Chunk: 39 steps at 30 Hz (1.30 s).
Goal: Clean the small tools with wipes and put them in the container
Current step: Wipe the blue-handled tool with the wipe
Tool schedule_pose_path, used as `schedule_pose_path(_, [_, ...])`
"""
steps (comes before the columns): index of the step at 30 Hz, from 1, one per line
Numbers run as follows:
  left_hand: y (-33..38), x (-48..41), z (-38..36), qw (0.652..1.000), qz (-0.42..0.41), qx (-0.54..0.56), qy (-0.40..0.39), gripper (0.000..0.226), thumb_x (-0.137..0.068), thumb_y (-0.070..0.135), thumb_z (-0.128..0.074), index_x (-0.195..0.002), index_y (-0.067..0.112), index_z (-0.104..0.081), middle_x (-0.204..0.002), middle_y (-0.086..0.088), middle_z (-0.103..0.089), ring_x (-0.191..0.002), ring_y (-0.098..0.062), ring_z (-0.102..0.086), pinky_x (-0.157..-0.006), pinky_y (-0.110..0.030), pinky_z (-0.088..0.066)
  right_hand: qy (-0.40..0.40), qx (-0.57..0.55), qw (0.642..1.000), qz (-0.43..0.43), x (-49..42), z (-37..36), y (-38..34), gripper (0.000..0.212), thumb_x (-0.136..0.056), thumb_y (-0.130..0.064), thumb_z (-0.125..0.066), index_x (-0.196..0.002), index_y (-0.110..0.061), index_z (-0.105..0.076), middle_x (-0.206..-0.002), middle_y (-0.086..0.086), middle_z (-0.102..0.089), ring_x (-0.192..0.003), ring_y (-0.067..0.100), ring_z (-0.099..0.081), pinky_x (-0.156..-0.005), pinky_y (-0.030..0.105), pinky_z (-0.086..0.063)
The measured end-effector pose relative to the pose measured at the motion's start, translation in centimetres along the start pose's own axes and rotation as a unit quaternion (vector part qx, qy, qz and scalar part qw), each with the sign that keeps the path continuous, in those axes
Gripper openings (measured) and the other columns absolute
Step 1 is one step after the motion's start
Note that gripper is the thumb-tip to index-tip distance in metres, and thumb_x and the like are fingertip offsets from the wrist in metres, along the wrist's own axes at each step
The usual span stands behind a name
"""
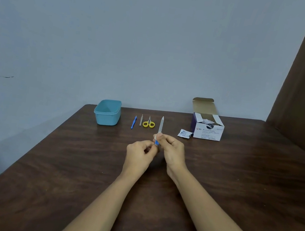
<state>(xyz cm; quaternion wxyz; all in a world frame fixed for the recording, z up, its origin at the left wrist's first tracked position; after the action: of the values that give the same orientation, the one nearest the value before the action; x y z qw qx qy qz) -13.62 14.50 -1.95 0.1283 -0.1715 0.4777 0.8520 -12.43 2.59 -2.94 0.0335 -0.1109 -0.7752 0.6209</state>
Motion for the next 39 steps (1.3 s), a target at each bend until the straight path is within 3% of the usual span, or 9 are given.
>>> schedule_pose_path(4, [-0.2,0.0,0.3,0.999,0.003,0.038,0.010,0.022,-0.091,0.020,-0.060,-0.076,0.018,-0.075,-0.069,0.004,-0.071,-0.072,-0.008,-0.065,-0.068,-0.020,-0.047,-0.043,-0.072,0.996,-0.029,-0.1,-0.6,0.3,0.009,-0.089,-0.010,-0.064,-0.087,-0.009,-0.072,-0.088,0.005,-0.072,-0.076,0.012,-0.065,-0.055,0.018,-0.049])
schedule_pose_path(9, [-0.4,0.2,0.4,0.992,0.054,0.114,-0.004,0.023,-0.091,0.016,-0.059,-0.076,0.015,-0.076,-0.066,0.007,-0.071,-0.060,0.004,-0.058,-0.061,-0.015,-0.046,-0.100,-0.074,0.991,-0.047,-0.5,-0.8,0.7,0.008,-0.085,-0.006,-0.067,-0.083,-0.008,-0.074,-0.077,0.006,-0.069,-0.053,0.010,-0.050,-0.055,0.023,-0.040])
schedule_pose_path(16, [-0.2,0.3,0.4,0.987,0.061,0.146,-0.007,0.021,-0.091,0.014,-0.060,-0.078,0.013,-0.077,-0.065,0.007,-0.071,-0.059,0.006,-0.059,-0.057,-0.010,-0.043,-0.092,-0.066,0.993,-0.040,-0.8,-0.3,0.8,0.007,-0.088,-0.010,-0.065,-0.083,-0.010,-0.071,-0.085,0.006,-0.074,-0.054,0.006,-0.051,-0.054,0.020,-0.042])
schedule_pose_path(20, [0.0,0.3,0.4,0.988,0.056,0.142,-0.024,0.022,-0.091,0.011,-0.059,-0.079,0.015,-0.077,-0.065,0.008,-0.070,-0.061,0.006,-0.060,-0.057,-0.006,-0.042,-0.086,-0.045,0.994,-0.044,-0.7,-0.4,0.9,0.011,-0.087,-0.019,-0.067,-0.088,-0.010,-0.073,-0.063,-0.002,-0.063,-0.057,0.008,-0.047,-0.057,0.021,-0.042])
schedule_pose_path(24, [-0.5,0.2,0.0,0.979,0.092,0.175,-0.056,0.021,-0.089,0.010,-0.060,-0.077,0.014,-0.077,-0.066,0.002,-0.070,-0.059,0.001,-0.056,-0.057,-0.015,-0.044,-0.112,-0.063,0.989,-0.067,-1.0,-0.1,1.3,0.019,-0.089,-0.020,-0.063,-0.100,-0.008,-0.072,-0.060,-0.002,-0.056,-0.063,0.011,-0.043,-0.063,0.024,-0.042])
schedule_pose_path(29, [-0.6,0.1,-0.2,0.958,0.121,0.236,-0.110,0.023,-0.090,0.008,-0.057,-0.076,0.010,-0.076,-0.065,-0.001,-0.067,-0.059,-0.004,-0.049,-0.055,-0.017,-0.039,-0.180,-0.103,0.974,-0.094,-0.8,-0.3,1.2,0.032,-0.080,-0.027,-0.065,-0.106,-0.008,-0.070,-0.076,0.002,-0.066,-0.070,0.012,-0.051,-0.080,0.030,-0.039])
schedule_pose_path(34, [-0.3,0.2,-0.3,0.951,0.117,0.254,-0.131,0.026,-0.092,0.009,-0.055,-0.074,0.010,-0.074,-0.061,0.002,-0.064,-0.052,-0.002,-0.046,-0.053,-0.013,-0.036,-0.212,-0.151,0.958,-0.121,-0.7,-0.5,0.9,0.020,-0.092,-0.014,-0.056,-0.109,-0.013,-0.067,-0.096,0.000,-0.072,-0.064,0.007,-0.062,-0.077,0.031,-0.045])
schedule_pose_path(39, [-0.3,0.2,-0.1,0.945,0.121,0.276,-0.130,0.027,-0.093,0.010,-0.056,-0.072,0.012,-0.074,-0.060,0.002,-0.063,-0.051,-0.001,-0.047,-0.052,-0.012,-0.037,-0.224,-0.198,0.942,-0.153,-0.5,-0.7,0.9,0.037,-0.079,-0.009,-0.063,-0.116,-0.009,-0.060,-0.091,0.000,-0.073,-0.062,0.009,-0.062,-0.078,0.033,-0.045])
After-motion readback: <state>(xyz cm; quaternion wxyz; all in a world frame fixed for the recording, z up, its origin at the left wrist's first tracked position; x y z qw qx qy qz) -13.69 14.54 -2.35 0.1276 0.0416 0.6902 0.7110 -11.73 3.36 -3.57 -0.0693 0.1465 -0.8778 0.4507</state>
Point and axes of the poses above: each hand's wrist, its own x-axis away from the middle knuckle, its own z-axis out of the back of the hand, y = z × x, the point moved 6 cm from there along -x, towards the middle knuckle
